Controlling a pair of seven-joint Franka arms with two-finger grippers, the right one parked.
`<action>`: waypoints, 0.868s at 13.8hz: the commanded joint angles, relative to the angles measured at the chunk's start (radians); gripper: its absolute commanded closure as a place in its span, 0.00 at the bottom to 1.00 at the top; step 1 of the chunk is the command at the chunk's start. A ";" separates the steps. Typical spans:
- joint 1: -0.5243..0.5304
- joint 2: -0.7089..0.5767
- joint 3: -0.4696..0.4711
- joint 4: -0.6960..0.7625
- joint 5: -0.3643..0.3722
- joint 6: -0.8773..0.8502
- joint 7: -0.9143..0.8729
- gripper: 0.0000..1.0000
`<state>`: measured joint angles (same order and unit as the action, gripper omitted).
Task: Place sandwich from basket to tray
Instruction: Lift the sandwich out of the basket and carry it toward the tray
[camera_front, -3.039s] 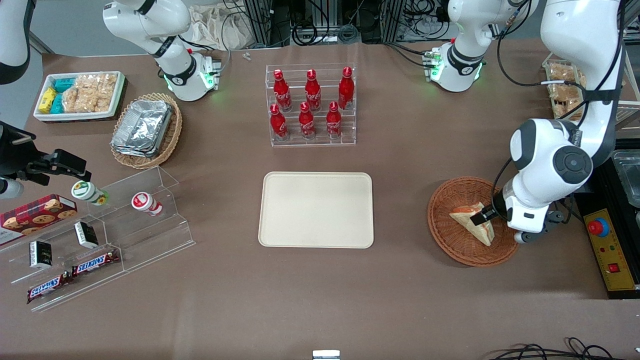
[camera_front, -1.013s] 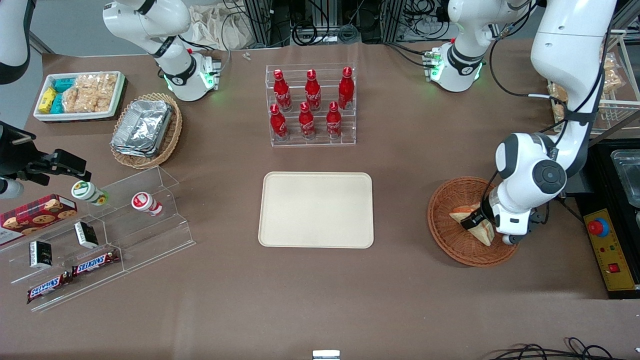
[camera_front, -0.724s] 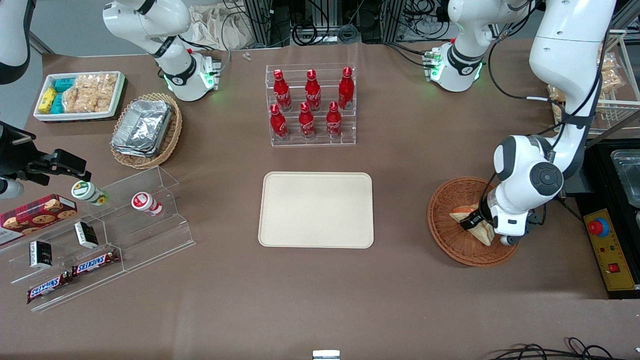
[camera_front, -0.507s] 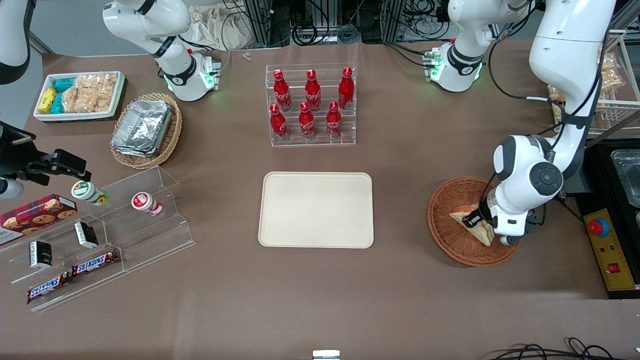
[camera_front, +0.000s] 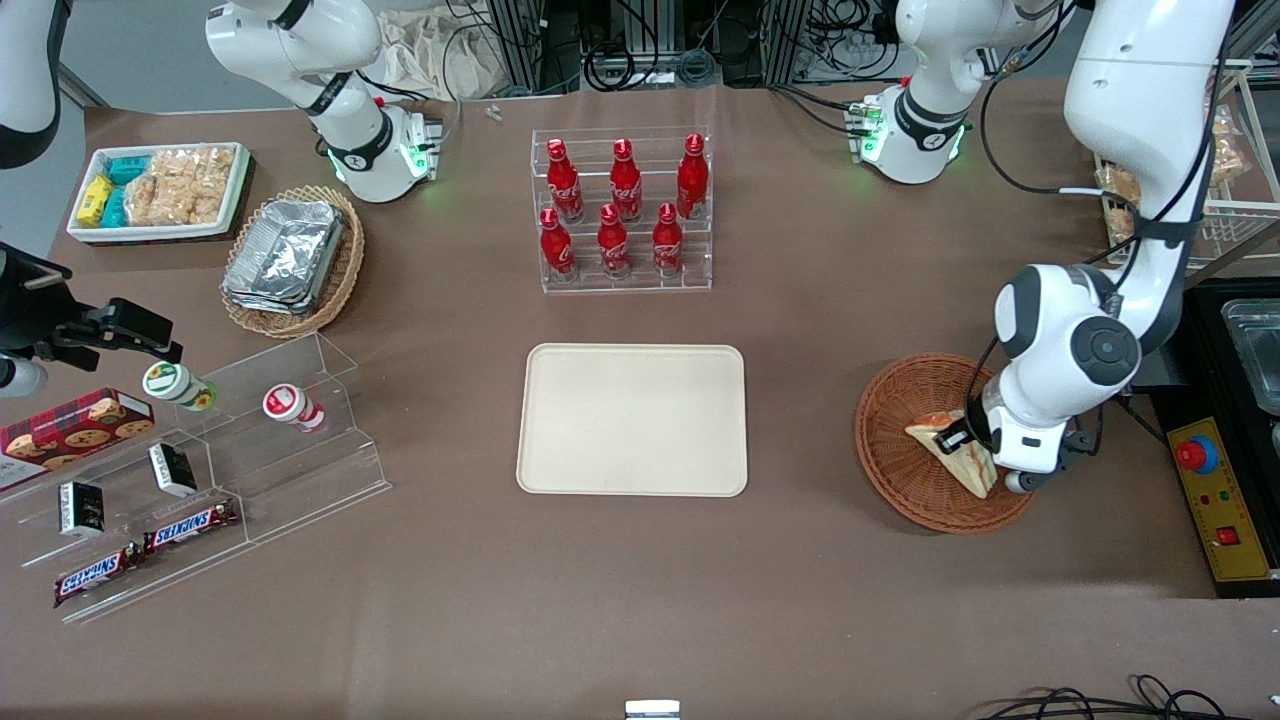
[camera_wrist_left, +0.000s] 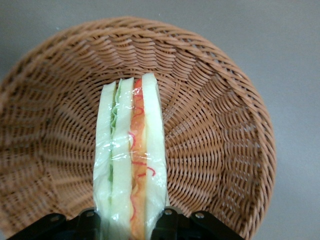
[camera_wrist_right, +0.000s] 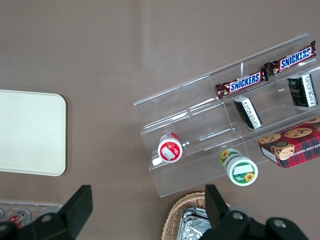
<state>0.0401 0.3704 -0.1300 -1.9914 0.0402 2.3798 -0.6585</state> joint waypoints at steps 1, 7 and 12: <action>-0.002 -0.073 -0.002 0.095 0.012 -0.205 0.040 1.00; -0.009 -0.082 -0.005 0.477 0.012 -0.664 0.324 1.00; -0.013 -0.074 -0.155 0.548 0.078 -0.715 0.350 1.00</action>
<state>0.0315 0.2694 -0.2272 -1.4796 0.0787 1.6910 -0.3103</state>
